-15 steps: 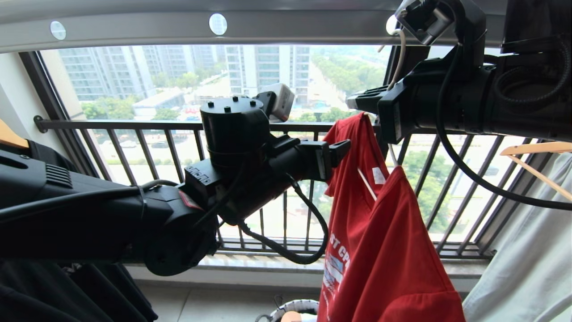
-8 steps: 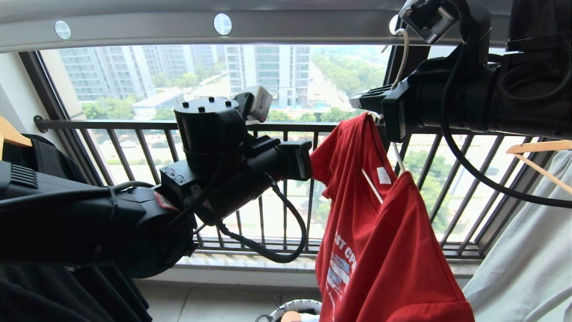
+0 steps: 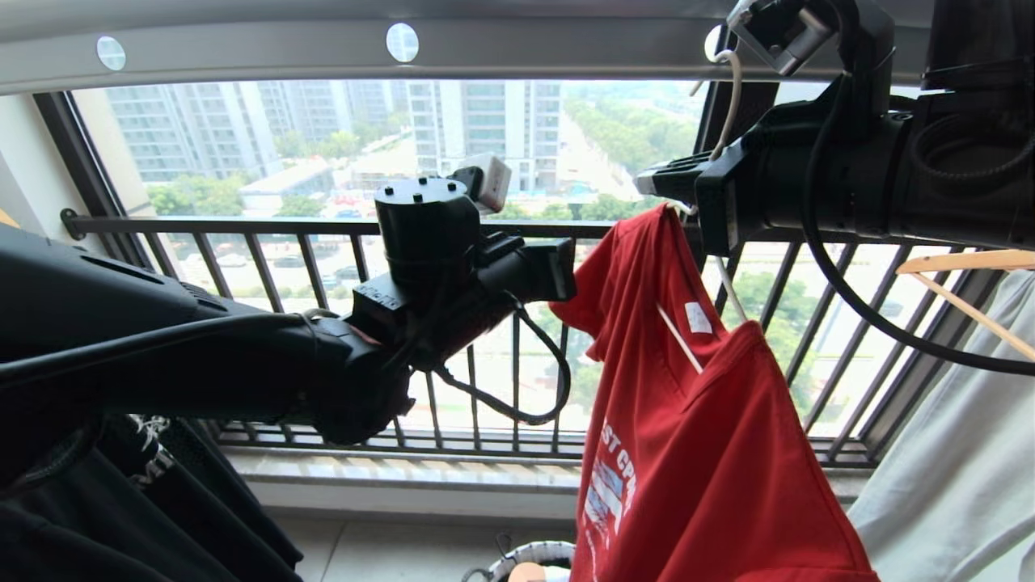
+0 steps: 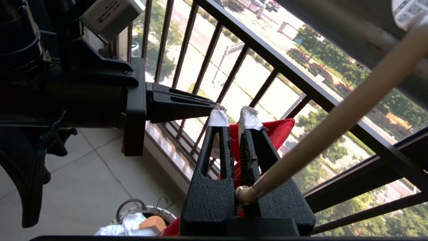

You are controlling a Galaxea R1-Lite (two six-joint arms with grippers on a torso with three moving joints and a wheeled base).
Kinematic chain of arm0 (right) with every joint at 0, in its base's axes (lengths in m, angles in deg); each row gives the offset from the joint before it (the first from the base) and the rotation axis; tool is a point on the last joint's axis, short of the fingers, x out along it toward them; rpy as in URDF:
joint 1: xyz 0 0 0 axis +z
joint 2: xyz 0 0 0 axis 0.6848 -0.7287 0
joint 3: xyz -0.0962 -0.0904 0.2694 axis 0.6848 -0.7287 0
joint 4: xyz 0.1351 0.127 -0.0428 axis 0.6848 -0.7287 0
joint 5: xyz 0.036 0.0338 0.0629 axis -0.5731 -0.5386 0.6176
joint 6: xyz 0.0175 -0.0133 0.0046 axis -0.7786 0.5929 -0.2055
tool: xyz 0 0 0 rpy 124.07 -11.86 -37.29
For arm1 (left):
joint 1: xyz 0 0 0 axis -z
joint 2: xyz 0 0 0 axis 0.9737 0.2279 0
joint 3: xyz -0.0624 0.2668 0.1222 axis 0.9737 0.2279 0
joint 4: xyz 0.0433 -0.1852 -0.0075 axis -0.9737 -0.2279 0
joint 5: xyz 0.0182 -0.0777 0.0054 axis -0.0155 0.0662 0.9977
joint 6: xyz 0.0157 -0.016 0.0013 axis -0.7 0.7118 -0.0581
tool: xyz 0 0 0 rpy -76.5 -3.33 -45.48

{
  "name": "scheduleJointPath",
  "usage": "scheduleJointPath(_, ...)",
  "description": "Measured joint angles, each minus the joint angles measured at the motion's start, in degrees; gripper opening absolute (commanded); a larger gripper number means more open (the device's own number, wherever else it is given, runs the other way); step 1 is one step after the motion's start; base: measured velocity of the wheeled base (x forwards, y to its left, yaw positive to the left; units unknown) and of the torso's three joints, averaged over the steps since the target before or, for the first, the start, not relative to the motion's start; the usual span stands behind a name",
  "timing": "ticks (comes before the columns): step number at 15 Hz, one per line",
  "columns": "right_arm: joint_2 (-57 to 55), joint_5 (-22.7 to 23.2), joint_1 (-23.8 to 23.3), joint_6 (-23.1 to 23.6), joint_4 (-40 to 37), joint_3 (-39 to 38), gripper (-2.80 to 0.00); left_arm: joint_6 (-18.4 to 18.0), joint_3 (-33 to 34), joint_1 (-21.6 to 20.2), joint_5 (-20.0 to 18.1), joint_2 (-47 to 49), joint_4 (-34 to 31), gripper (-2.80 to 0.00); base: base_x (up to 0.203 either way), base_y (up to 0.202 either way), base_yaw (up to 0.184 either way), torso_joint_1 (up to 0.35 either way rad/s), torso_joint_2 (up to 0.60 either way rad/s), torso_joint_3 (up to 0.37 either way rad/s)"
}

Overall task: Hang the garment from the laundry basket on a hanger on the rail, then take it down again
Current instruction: Take the clothes off the clothes rack

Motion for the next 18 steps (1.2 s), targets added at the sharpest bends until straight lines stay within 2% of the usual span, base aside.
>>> scheduleJointPath(8, 0.44, 0.00, -0.08, -0.19, 0.06, -0.74, -2.80, -0.09, -0.33, -1.12, -0.04, 2.31, -0.60, -2.80, 0.000, 0.000, 0.000, 0.000, 0.00, 0.000)
scheduleJointPath(9, 0.44, -0.02, -0.08, -0.13, 0.07, -0.76, 0.00, -0.11, -0.24, -1.29, 0.00, 2.40, -0.57, -2.80, 0.000, 0.000, 0.000, 0.000, 0.00, 0.000)
scheduleJointPath(14, 0.99, -0.02, -0.13, -0.20, -0.02, -1.13, 0.00, -0.20, 0.65, -1.57, 0.02, 2.04, -0.40, -2.80, 0.000, 0.000, 0.000, 0.000, 0.00, 0.000)
scheduleJointPath(18, 4.04, -0.05, -0.08, -0.20, 0.00, -4.58, 0.00, -0.19, 2.60, -2.36, 0.23, 1.79, -0.40, -2.80, 0.000, 0.000, 0.000, 0.000, 0.00, 0.000)
